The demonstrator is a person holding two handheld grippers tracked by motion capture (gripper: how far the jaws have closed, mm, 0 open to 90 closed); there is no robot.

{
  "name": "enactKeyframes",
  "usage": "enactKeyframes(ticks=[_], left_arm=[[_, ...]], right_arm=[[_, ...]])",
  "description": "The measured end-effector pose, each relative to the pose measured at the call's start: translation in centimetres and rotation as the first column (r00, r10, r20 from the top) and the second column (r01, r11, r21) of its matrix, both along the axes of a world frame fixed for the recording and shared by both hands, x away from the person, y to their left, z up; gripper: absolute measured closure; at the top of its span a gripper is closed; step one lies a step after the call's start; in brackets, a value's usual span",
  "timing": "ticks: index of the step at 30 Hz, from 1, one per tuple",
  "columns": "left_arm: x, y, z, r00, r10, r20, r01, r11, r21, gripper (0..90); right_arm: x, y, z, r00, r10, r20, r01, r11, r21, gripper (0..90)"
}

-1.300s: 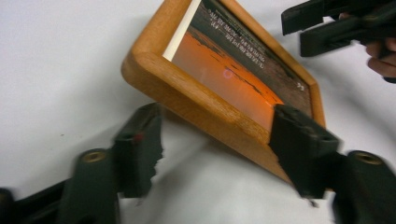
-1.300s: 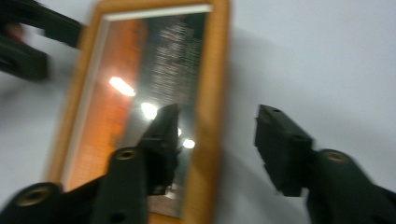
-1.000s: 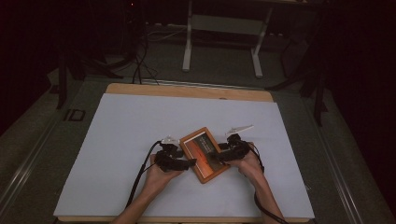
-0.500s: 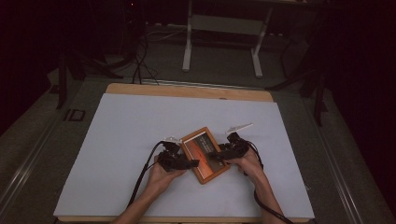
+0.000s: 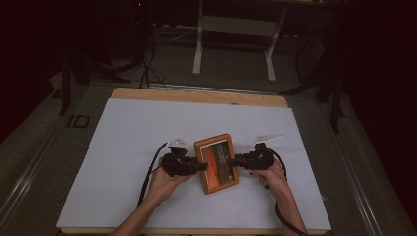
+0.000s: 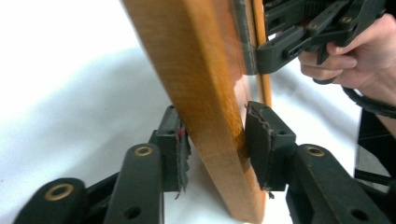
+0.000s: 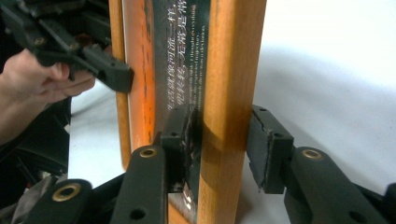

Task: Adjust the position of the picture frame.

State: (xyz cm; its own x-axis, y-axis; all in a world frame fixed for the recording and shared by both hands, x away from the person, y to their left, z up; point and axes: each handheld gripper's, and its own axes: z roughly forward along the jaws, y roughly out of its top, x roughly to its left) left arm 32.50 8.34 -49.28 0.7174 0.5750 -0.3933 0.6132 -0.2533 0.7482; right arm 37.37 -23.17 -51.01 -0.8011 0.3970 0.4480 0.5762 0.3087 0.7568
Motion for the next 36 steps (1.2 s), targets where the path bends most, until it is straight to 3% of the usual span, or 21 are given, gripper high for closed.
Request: enactKeyframes(ticks=[4, 10, 17, 21, 27, 36], left_arm=[[0.0, 0.8, 0.6, 0.9998, 0.007, 0.019, -0.006, 0.9999, -0.012, 65.7], [0.1, 1.9, 1.0, 0.9988, 0.044, 0.022, -0.043, 0.9988, -0.024, 63.5], [0.5, 3.4, 1.3, 0.9965, 0.081, 0.022, -0.080, 0.9956, -0.049, 61.7], [1.1, 4.4, 0.9, 0.9969, 0.078, 0.005, -0.077, 0.9925, -0.095, 61.4], [1.7, 4.9, 0.0, 0.9975, 0.071, -0.006, -0.071, 0.9904, -0.118, 61.4], [2.2, 4.9, -0.6, 0.9951, 0.097, -0.018, -0.098, 0.9887, -0.113, 59.0]], right_arm=[[-1.0, 0.7, 1.0, 0.9973, -0.007, 0.072, 0.008, 0.9999, -0.012, 63.4], [-1.7, 2.2, 1.4, 0.9937, -0.010, 0.112, 0.016, 0.9986, -0.051, 64.2], [-2.1, 3.9, 1.3, 0.9952, -0.035, 0.092, 0.041, 0.9971, -0.064, 64.9], [-2.2, 4.6, 1.3, 0.9959, -0.044, 0.078, 0.049, 0.9967, -0.064, 66.1], [-2.1, 5.1, 1.0, 0.9967, -0.070, 0.041, 0.073, 0.9947, -0.072, 66.4], [-1.9, 5.6, 1.0, 0.9939, -0.110, 0.008, 0.110, 0.9907, -0.080, 66.4]])
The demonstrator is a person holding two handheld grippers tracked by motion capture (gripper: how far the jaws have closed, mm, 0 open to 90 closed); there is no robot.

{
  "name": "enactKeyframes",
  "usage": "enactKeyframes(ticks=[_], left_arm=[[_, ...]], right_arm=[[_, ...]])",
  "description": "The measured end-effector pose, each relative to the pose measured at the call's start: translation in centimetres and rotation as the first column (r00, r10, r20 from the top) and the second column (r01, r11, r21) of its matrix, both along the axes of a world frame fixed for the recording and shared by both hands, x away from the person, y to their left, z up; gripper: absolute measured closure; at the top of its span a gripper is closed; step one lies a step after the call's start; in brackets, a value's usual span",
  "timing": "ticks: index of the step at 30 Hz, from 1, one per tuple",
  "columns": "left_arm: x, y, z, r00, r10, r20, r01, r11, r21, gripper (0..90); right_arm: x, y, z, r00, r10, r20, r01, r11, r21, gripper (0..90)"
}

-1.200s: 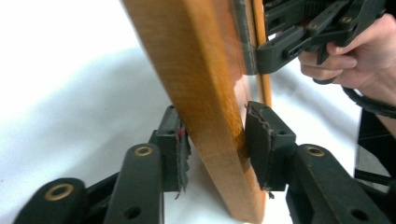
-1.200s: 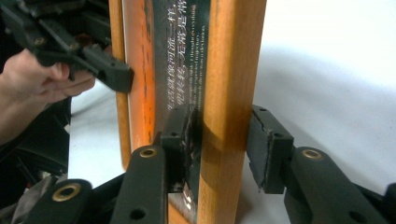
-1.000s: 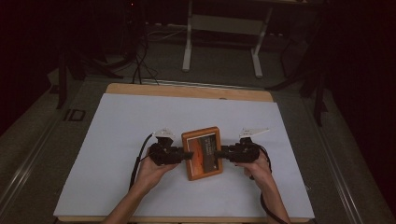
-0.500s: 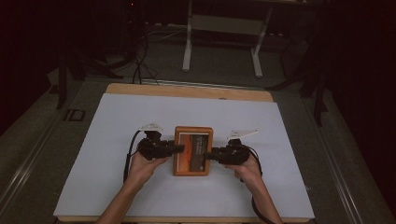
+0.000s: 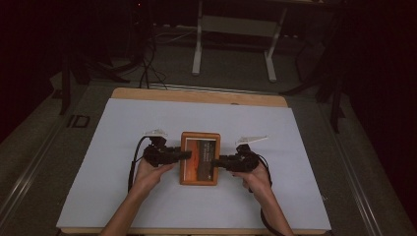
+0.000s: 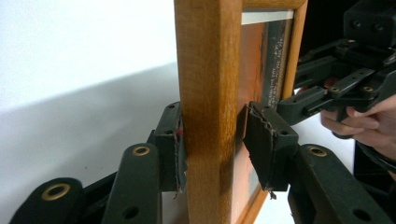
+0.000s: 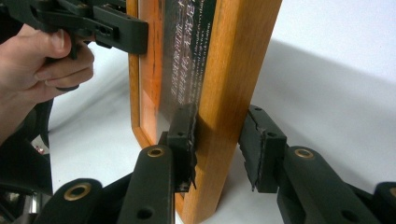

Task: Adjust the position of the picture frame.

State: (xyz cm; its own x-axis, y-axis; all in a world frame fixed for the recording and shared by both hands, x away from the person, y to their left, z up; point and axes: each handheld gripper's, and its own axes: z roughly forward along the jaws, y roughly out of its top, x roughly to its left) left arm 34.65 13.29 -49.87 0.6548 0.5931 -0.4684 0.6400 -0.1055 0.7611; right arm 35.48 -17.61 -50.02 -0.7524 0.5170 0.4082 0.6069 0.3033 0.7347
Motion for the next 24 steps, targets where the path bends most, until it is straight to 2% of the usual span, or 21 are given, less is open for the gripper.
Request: enactKeyframes(ticks=[3, 5, 7, 8, 9, 12, 16, 19, 21, 24], left_arm=[[0.2, -0.1, -0.2, 0.9999, 0.013, -0.004, -0.013, 0.9999, -0.003, 58.6], [0.2, -0.4, -0.2, 0.9995, 0.031, 0.004, -0.031, 0.9994, 0.018, 57.3], [0.1, -0.9, -0.3, 0.9982, 0.054, 0.025, -0.056, 0.9965, 0.063, 53.0], [0.1, -0.9, -0.3, 0.9982, 0.054, 0.025, -0.056, 0.9965, 0.063, 51.9], [0.2, -1.1, -0.4, 0.9971, 0.066, 0.037, -0.069, 0.9936, 0.089, 50.4], [0.3, -1.2, -0.6, 0.9969, 0.071, 0.035, -0.074, 0.9926, 0.096, 48.9], [1.3, -0.8, -1.4, 0.9986, 0.053, -0.001, -0.053, 0.9957, 0.076, 48.7], [1.8, -0.8, -1.8, 0.9986, 0.051, -0.015, -0.049, 0.9947, 0.090, 47.5], [2.2, -0.9, -1.9, 0.9983, 0.052, -0.027, -0.048, 0.9931, 0.107, 47.2], [2.7, -0.9, -2.3, 0.9976, 0.050, -0.048, -0.044, 0.9930, 0.110, 47.2]], right_arm=[[0.1, 0.0, 0.0, 0.9998, -0.013, -0.015, 0.013, 0.9999, -0.003, 66.3], [0.2, 0.2, 0.0, 0.9993, -0.029, -0.025, 0.029, 0.9995, -0.011, 66.0], [0.4, 0.4, -0.1, 0.9972, -0.062, -0.041, 0.061, 0.9979, -0.019, 65.9], [0.4, 0.4, -0.1, 0.9972, -0.062, -0.041, 0.061, 0.9979, -0.019, 65.9], [0.5, 0.5, -0.2, 0.9949, -0.082, -0.060, 0.081, 0.9965, -0.018, 65.8], [0.6, 0.5, -0.3, 0.9940, -0.087, -0.065, 0.086, 0.9961, -0.020, 65.7], [1.3, 0.5, -0.7, 0.9869, -0.112, -0.116, 0.110, 0.9936, -0.023, 65.2], [1.6, 0.7, -0.9, 0.9826, -0.129, -0.133, 0.126, 0.9914, -0.036, 64.1], [1.8, 0.7, -1.2, 0.9779, -0.142, -0.153, 0.137, 0.9896, -0.043, 62.8], [2.1, 0.6, -1.6, 0.9698, -0.159, -0.185, 0.154, 0.9872, -0.042, 61.6]])
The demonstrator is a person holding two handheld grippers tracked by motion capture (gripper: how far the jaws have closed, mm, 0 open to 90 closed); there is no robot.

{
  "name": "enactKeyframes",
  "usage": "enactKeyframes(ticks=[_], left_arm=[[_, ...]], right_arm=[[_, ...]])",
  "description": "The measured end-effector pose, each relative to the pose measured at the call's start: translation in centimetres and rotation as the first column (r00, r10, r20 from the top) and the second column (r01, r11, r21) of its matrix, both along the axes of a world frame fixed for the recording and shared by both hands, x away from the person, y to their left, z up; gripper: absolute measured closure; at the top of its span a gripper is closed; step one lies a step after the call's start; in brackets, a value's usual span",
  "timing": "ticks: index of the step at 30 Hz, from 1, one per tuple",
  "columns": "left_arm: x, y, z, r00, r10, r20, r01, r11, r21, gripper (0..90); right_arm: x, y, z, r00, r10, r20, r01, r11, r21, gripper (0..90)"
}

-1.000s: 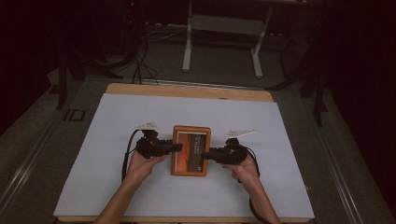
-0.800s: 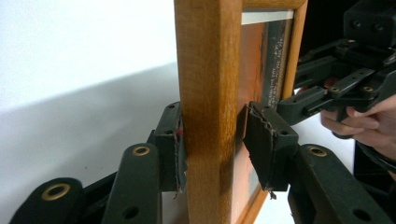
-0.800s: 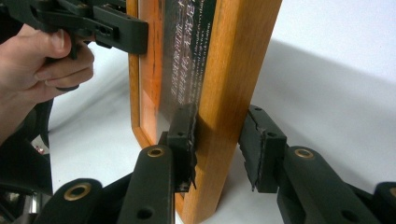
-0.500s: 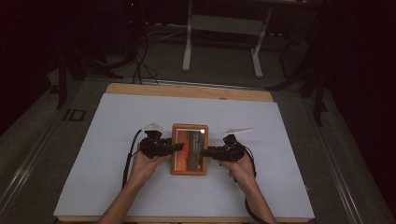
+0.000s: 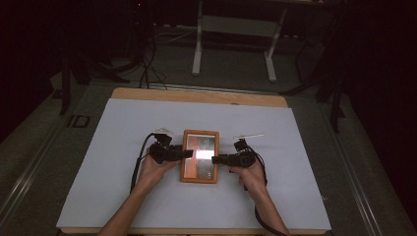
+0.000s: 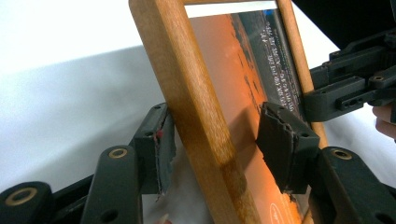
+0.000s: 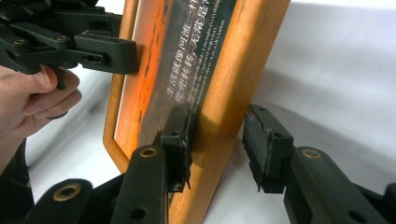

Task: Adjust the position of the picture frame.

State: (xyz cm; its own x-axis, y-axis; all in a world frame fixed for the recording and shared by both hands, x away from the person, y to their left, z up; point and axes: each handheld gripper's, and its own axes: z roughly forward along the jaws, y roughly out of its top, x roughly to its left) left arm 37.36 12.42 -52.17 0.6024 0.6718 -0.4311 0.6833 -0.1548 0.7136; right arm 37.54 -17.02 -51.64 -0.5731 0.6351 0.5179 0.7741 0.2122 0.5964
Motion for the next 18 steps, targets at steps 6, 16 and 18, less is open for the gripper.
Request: enactKeyframes(ticks=[6, 16, 18], left_arm=[[0.5, 0.0, -0.7, 0.9991, 0.007, -0.042, -0.007, 0.9999, 0.012, 47.0], [0.3, 0.1, -0.8, 0.9992, 0.017, -0.036, -0.016, 0.9994, 0.031, 44.3], [0.3, 0.2, -0.7, 0.9994, 0.018, -0.030, -0.017, 0.9994, 0.031, 43.1]], right_arm=[[0.4, -0.1, -0.8, 0.9981, -0.027, -0.055, 0.027, 0.9996, 0.005, 58.3], [0.5, 0.1, -1.1, 0.9981, -0.034, -0.052, 0.035, 0.9994, 0.005, 55.3], [0.4, 0.0, -1.1, 0.9981, -0.042, -0.045, 0.042, 0.9991, 0.000, 53.1]])
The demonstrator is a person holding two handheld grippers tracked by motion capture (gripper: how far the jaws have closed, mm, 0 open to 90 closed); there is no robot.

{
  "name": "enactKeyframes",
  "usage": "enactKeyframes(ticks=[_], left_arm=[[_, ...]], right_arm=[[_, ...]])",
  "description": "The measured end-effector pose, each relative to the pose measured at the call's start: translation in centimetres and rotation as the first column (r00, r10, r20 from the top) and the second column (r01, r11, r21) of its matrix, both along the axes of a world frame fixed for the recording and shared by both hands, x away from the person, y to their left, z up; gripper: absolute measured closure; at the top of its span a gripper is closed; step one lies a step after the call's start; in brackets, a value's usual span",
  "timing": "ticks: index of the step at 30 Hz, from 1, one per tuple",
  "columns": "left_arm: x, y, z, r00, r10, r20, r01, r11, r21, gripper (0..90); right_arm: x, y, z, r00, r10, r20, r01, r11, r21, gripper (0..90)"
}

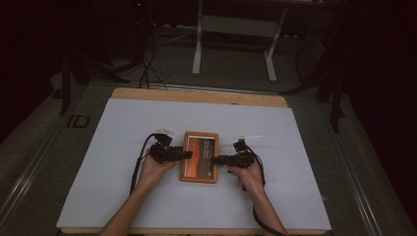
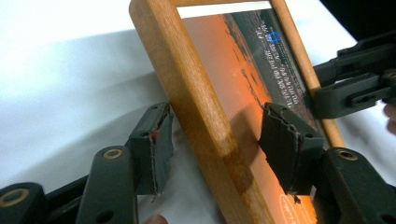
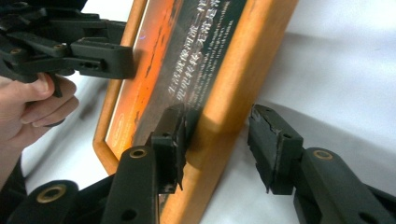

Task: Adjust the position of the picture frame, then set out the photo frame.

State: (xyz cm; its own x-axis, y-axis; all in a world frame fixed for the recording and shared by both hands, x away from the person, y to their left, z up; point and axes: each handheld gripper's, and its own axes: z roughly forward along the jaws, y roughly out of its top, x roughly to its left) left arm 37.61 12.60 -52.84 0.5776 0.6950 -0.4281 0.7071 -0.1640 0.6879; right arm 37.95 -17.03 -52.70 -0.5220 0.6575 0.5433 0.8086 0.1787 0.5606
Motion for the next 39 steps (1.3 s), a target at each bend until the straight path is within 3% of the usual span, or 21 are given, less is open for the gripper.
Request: enactKeyframes(ticks=[3, 8, 12, 16, 19, 23, 29, 30, 32, 35, 39], left_arm=[[-0.3, 1.0, 0.7, 0.9993, 0.032, 0.017, -0.032, 0.9992, -0.025, 40.8], [-0.7, 1.6, 1.3, 0.9973, 0.058, 0.044, -0.058, 0.9983, 0.001, 40.2], [-1.1, 1.9, 1.8, 0.9956, 0.072, 0.059, -0.073, 0.9973, 0.006, 39.9], [-1.6, 1.8, 2.1, 0.9926, 0.080, 0.091, -0.084, 0.9956, 0.040, 39.9], [-2.0, 1.7, 2.5, 0.9898, 0.081, 0.117, -0.089, 0.9942, 0.061, 39.9], [-2.5, 1.5, 2.9, 0.9875, 0.065, 0.144, -0.077, 0.9939, 0.080, 40.0], [-3.0, 1.3, 3.5, 0.9849, 0.057, 0.164, -0.070, 0.9948, 0.074, 40.1], [-3.0, 1.3, 3.5, 0.9849, 0.057, 0.164, -0.070, 0.9948, 0.074, 40.1], [-3.3, 1.1, 3.8, 0.9835, 0.055, 0.172, -0.070, 0.9944, 0.079, 40.1], [-3.6, 1.0, 4.0, 0.9829, 0.038, 0.180, -0.052, 0.9959, 0.074, 40.0], [-4.1, 0.6, 4.4, 0.9799, 0.013, 0.199, -0.030, 0.9963, 0.080, 40.0]], right_arm=[[-0.1, -1.2, 0.6, 0.9991, -0.035, 0.022, 0.034, 0.9993, 0.013, 48.1], [-0.4, -2.3, 1.0, 0.9969, -0.058, 0.052, 0.057, 0.9980, 0.026, 46.7], [-0.7, -2.9, 1.3, 0.9945, -0.062, 0.085, 0.063, 0.9980, -0.002, 46.1], [-1.0, -2.9, 1.8, 0.9878, -0.048, 0.148, 0.057, 0.9968, -0.057, 46.5], [-1.3, -2.6, 2.3, 0.9790, -0.030, 0.202, 0.050, 0.9939, -0.098, 48.2], [-1.8, -2.1, 3.1, 0.9604, 0.003, 0.279, 0.042, 0.9869, -0.156, 48.9], [-2.5, -1.4, 4.0, 0.9297, 0.051, 0.365, 0.038, 0.9720, -0.232, 50.1], [-2.5, -1.4, 4.0, 0.9297, 0.051, 0.365, 0.038, 0.9720, -0.232, 50.1], [-2.8, -1.1, 4.5, 0.9195, 0.074, 0.386, 0.028, 0.9677, -0.251, 50.9], [-3.0, -0.8, 4.9, 0.9134, 0.086, 0.398, 0.016, 0.9689, -0.247, 51.2], [-3.4, -0.5, 5.4, 0.9014, 0.111, 0.418, 0.008, 0.9621, -0.272, 51.2]])
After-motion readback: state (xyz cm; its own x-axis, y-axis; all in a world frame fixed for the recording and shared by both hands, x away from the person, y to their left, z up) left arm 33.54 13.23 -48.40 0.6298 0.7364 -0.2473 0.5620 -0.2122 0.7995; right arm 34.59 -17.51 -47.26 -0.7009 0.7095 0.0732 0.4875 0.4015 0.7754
